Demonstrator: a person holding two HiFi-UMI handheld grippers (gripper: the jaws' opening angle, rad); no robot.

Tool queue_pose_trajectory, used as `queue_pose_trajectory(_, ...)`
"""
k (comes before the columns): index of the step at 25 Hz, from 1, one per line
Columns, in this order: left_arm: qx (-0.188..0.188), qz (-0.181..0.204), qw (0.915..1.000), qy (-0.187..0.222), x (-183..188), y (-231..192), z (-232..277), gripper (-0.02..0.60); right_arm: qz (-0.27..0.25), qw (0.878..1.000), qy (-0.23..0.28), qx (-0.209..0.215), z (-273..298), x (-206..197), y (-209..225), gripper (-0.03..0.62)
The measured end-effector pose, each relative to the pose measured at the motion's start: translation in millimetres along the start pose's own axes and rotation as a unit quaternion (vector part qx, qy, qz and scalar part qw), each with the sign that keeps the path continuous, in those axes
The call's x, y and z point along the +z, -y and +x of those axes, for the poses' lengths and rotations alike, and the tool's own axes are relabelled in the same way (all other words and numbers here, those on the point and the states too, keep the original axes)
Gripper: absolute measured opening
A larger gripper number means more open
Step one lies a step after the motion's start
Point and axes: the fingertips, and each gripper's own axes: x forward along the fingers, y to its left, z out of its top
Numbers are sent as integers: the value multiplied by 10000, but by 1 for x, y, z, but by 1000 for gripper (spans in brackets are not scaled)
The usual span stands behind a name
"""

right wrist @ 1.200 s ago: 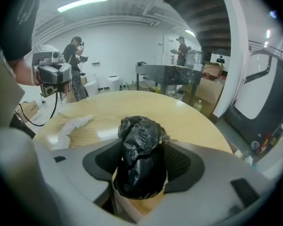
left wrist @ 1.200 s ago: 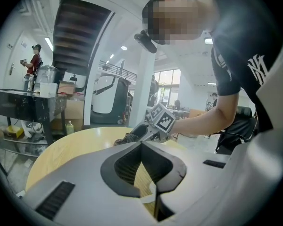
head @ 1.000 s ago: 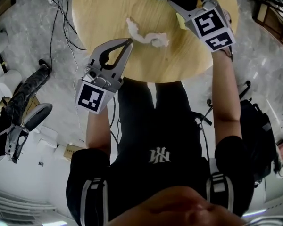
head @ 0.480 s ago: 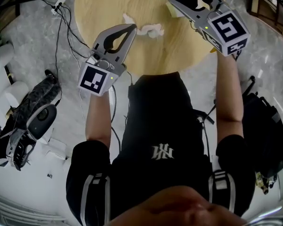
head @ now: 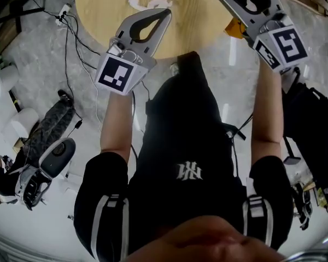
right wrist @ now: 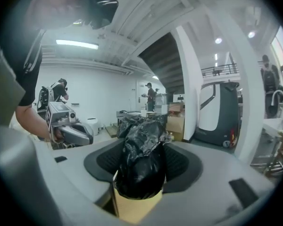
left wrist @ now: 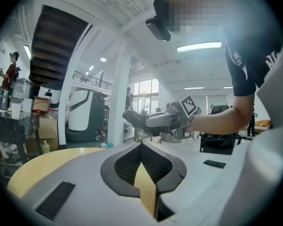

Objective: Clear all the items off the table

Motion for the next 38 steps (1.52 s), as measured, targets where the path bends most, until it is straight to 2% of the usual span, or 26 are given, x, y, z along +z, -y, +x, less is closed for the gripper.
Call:
queue_pose_trajectory(7,-409,-74,9990,145,4,69,26,14,-77,9972,117,-733,-97,-4,14,242)
queue_pose_trajectory(12,-741,-130,9970,165,-4,148,74,13,50,9929,128,-1178,-188,-45,50,242)
queue_pose_trajectory(14,-796,-220,9964,176,-10,168,91,14,170,9919,110,-1251,-204,-73,65,242)
queue_pose_trajectory(20,-684,-328,9971,65,-44,210,143,14,347,9955,-98,-872,-203,-181,95,242)
queue_pose_trajectory(26,-637,-676,9957,-63,-128,247,215,14,504,9967,-385,-505,-192,-313,128,242)
queue_pose_trajectory(28,-643,-674,9956,-122,-151,241,221,14,515,9965,-506,-432,-169,-345,131,242)
queue_pose_trajectory(32,-563,-474,9967,-354,-192,205,203,14,476,9957,-775,-201,-109,-395,116,242)
queue_pose_trajectory(34,-559,-373,9966,-478,-219,198,203,14,509,9948,-877,-120,-96,-429,111,242)
queue_pose_trajectory(38,-435,-413,9967,-546,-263,183,209,12,376,9919,-1217,6,-76,-495,108,242)
